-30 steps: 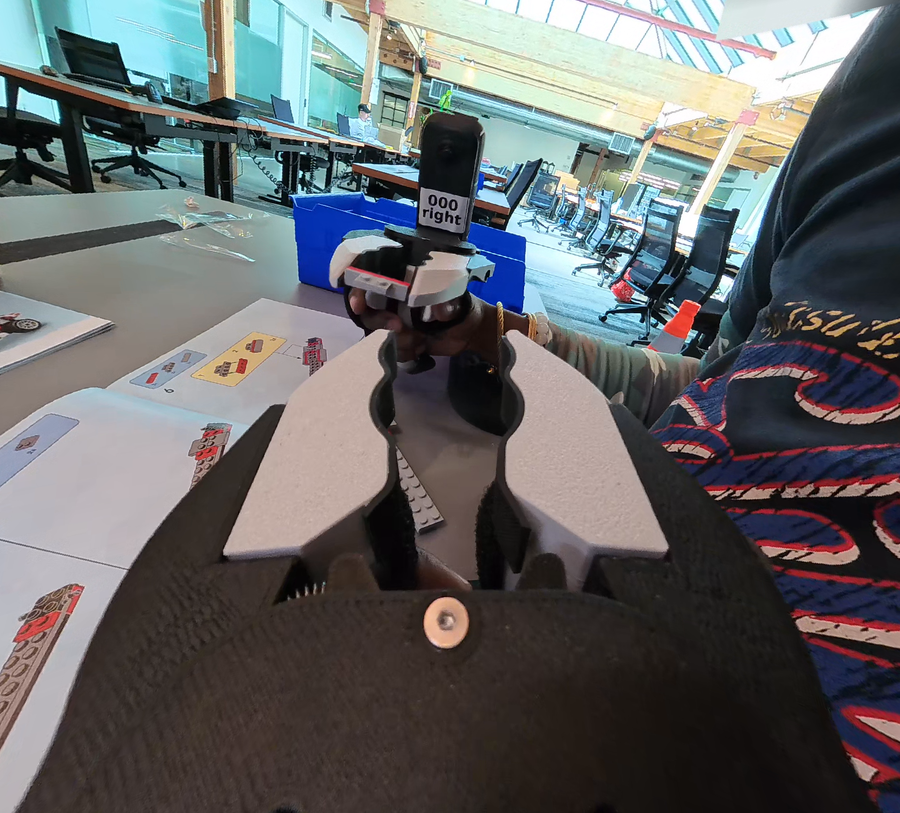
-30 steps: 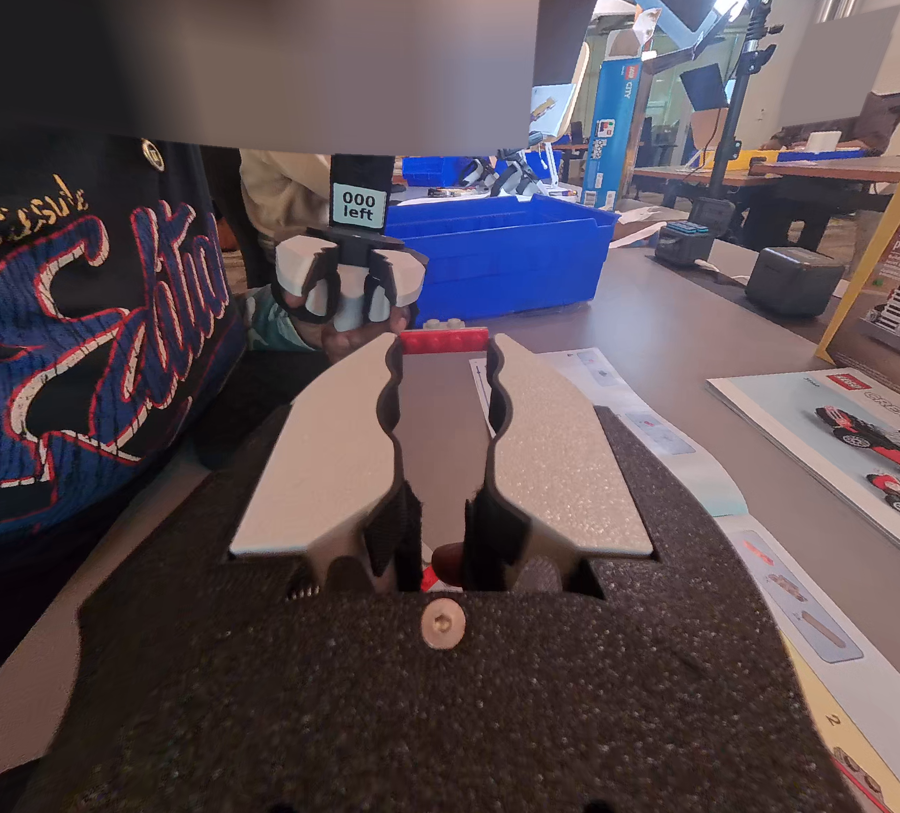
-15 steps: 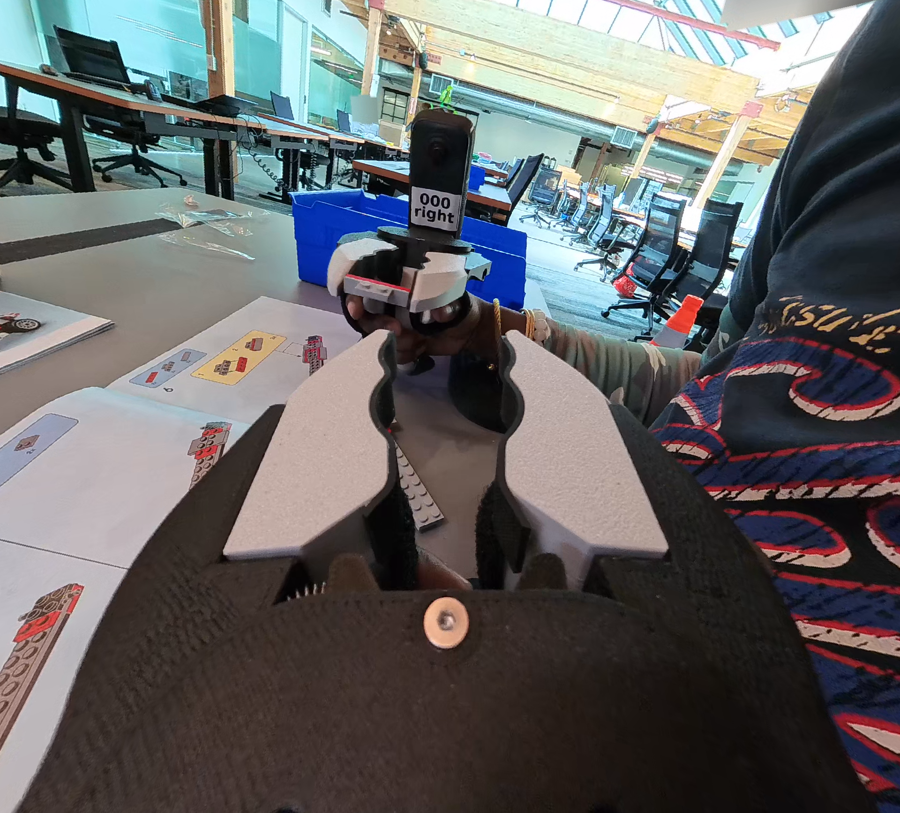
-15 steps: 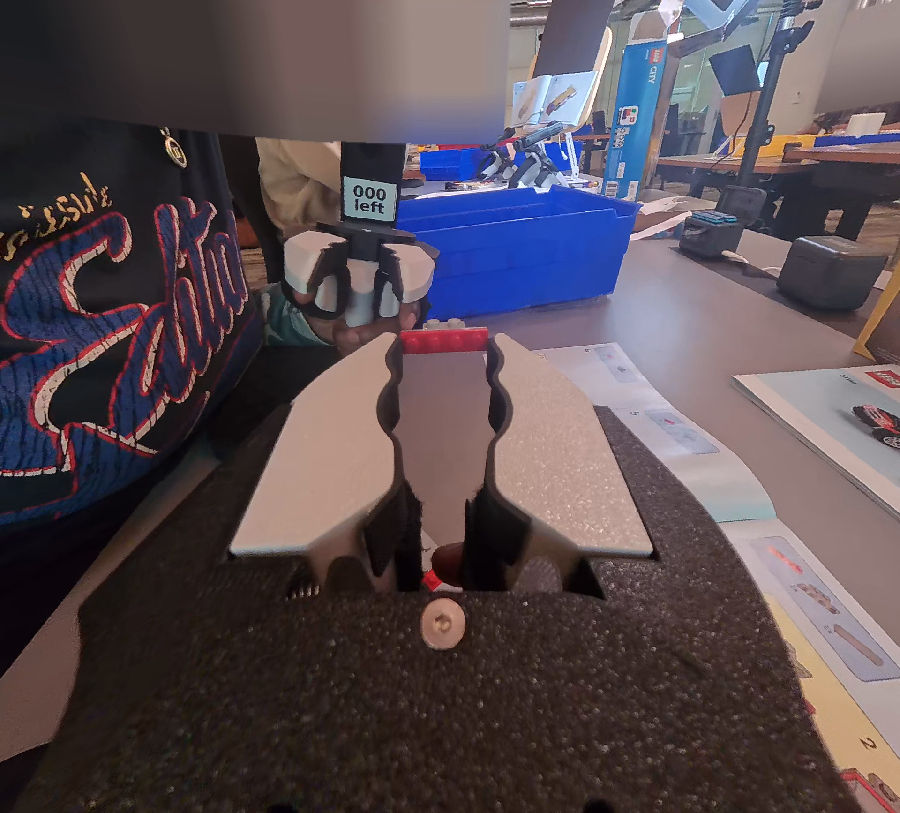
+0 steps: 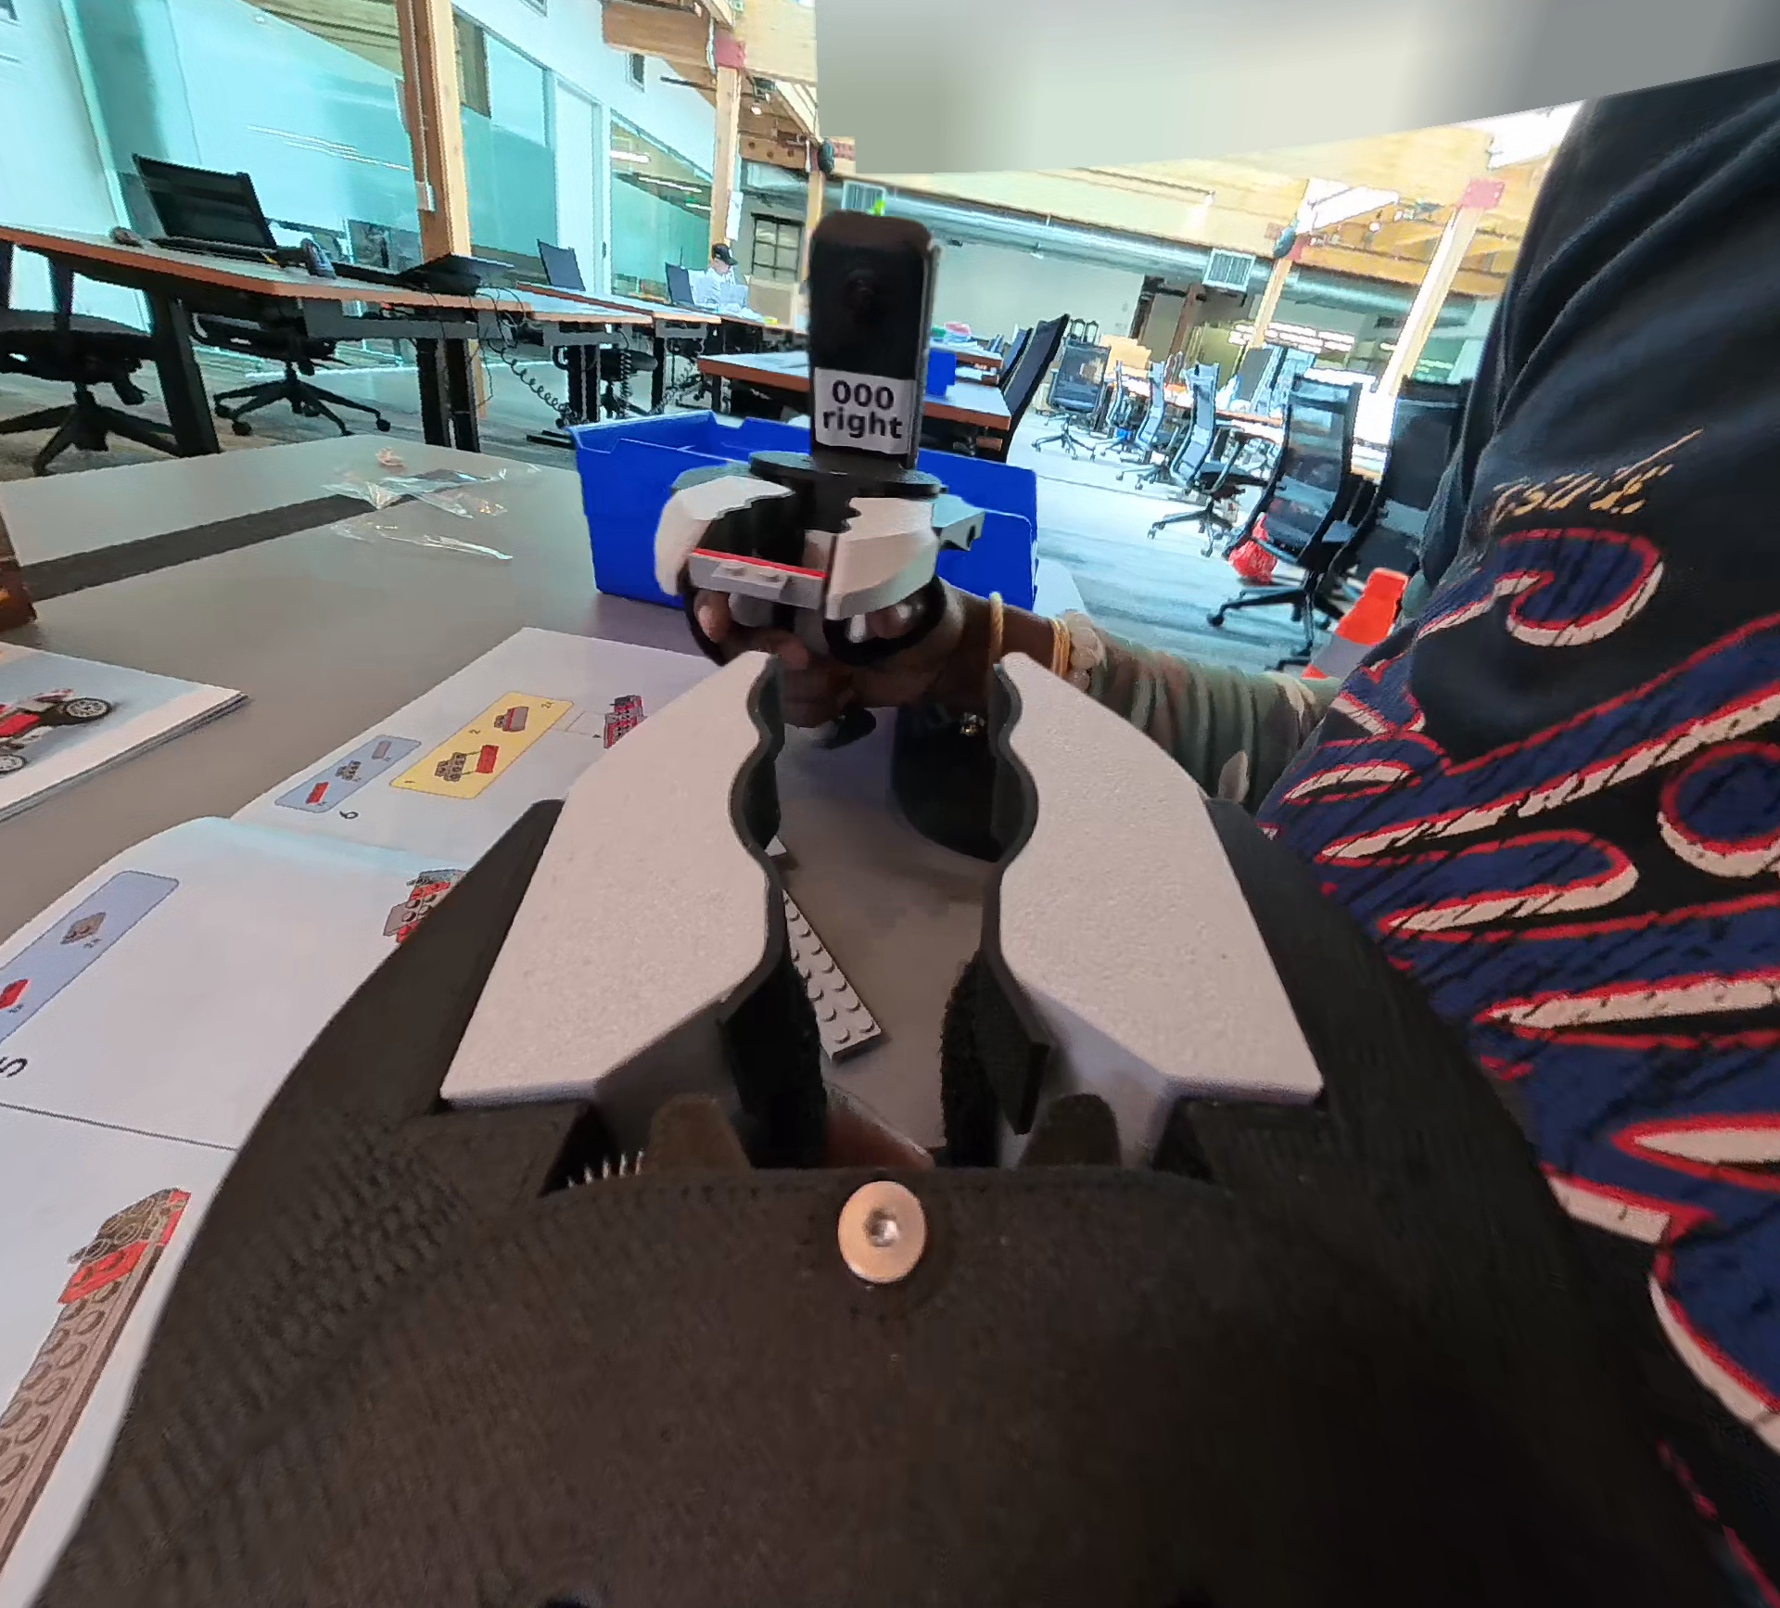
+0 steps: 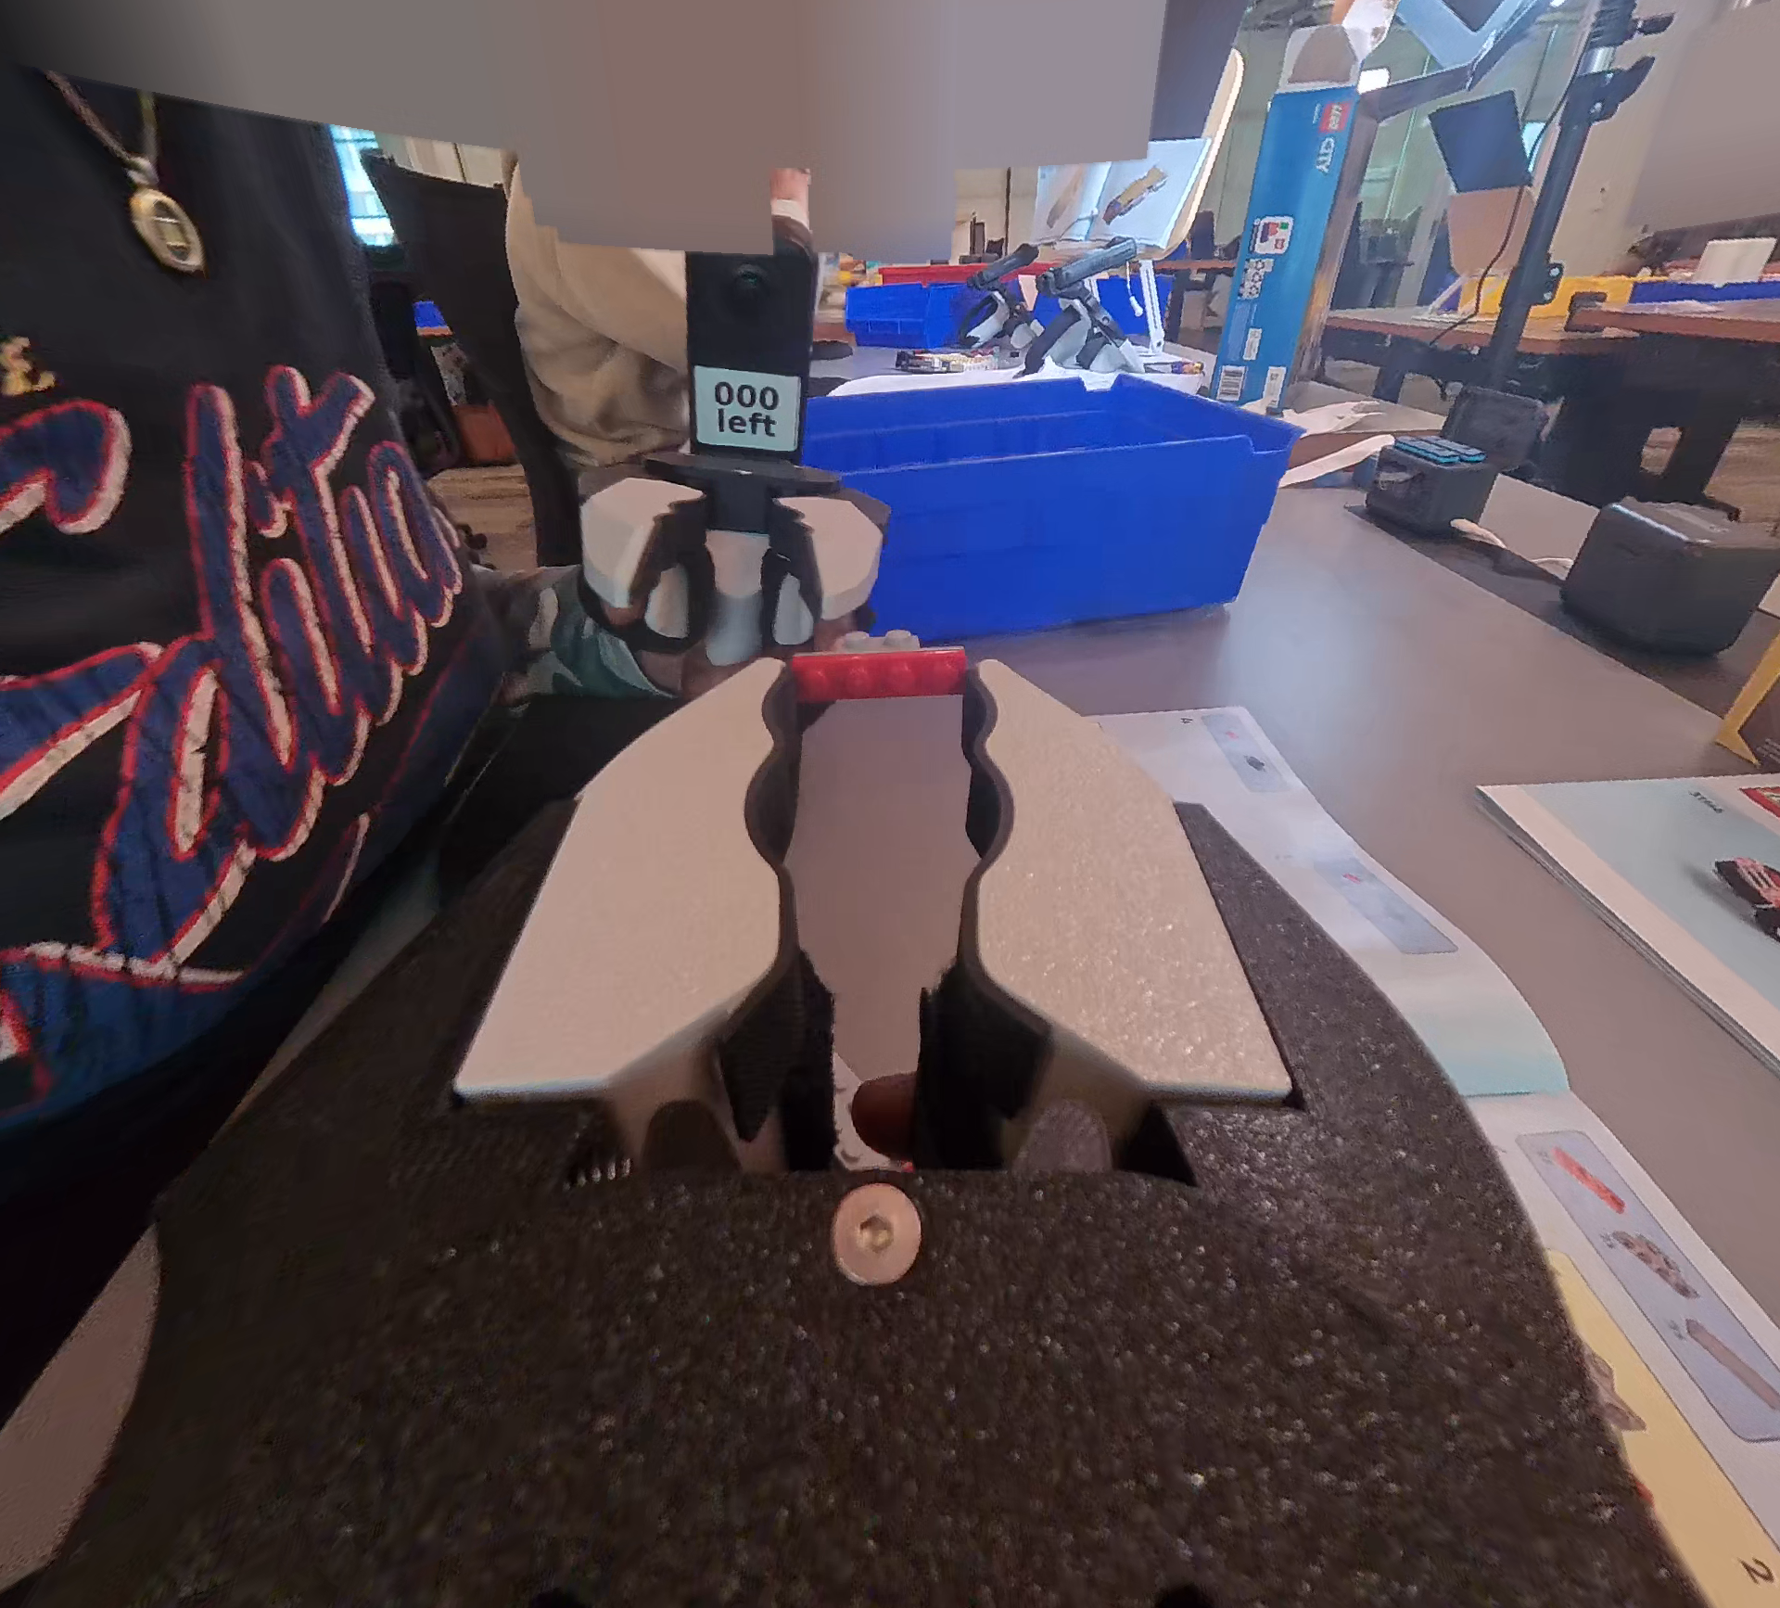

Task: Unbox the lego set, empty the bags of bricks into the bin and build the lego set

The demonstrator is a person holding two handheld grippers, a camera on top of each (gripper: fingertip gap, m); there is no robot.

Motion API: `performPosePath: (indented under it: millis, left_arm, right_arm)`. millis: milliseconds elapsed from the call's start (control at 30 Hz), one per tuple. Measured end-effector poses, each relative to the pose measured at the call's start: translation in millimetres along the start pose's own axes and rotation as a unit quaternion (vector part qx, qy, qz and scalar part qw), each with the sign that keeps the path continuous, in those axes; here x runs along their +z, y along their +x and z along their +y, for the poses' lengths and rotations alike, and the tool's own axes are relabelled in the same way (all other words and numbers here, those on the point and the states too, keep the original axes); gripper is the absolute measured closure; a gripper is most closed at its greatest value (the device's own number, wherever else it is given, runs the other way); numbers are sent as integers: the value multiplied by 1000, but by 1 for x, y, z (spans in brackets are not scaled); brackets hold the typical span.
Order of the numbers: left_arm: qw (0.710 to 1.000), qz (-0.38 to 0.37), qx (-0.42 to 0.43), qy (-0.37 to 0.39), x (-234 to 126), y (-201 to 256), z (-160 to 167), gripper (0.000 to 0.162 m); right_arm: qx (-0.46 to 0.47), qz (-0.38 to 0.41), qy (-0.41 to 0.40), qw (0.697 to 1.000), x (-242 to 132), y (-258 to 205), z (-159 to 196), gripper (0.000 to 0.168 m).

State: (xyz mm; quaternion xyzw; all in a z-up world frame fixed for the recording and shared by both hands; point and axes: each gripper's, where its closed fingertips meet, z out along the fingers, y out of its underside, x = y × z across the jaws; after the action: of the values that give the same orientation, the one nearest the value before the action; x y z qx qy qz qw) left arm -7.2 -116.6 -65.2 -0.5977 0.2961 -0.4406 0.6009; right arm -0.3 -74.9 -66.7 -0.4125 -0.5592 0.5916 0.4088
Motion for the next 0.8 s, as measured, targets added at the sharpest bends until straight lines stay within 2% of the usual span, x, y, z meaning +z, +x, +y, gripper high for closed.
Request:
performPosePath:
  millis: [100, 200, 400, 633, 800]
  left_arm:
    - [1000, -4, -16, 20, -4, -6, -8, 122]
    - [998, -40, 3, 42, -9, -15, -19, 124]
    - [998, -55, 35, 23, 5, -6, -24, 126]
    - [998, -24, 48, -12, 33, 9, -19, 126]
    - [997, 0, 71, -37, 51, 21, -17, 136]
  right_arm:
    - [0, 2, -16, 1000, 6, -5, -6, 136]
    - [-1, -17, -5, 1000, 7, -18, -18, 135]
    - [11, -20, -11, 1000, 2, -28, -17, 135]
    - [12, -28, -6, 1000, -10, -42, -22, 135]
    - [10, -21, -1, 1000, -22, -47, -24, 135]
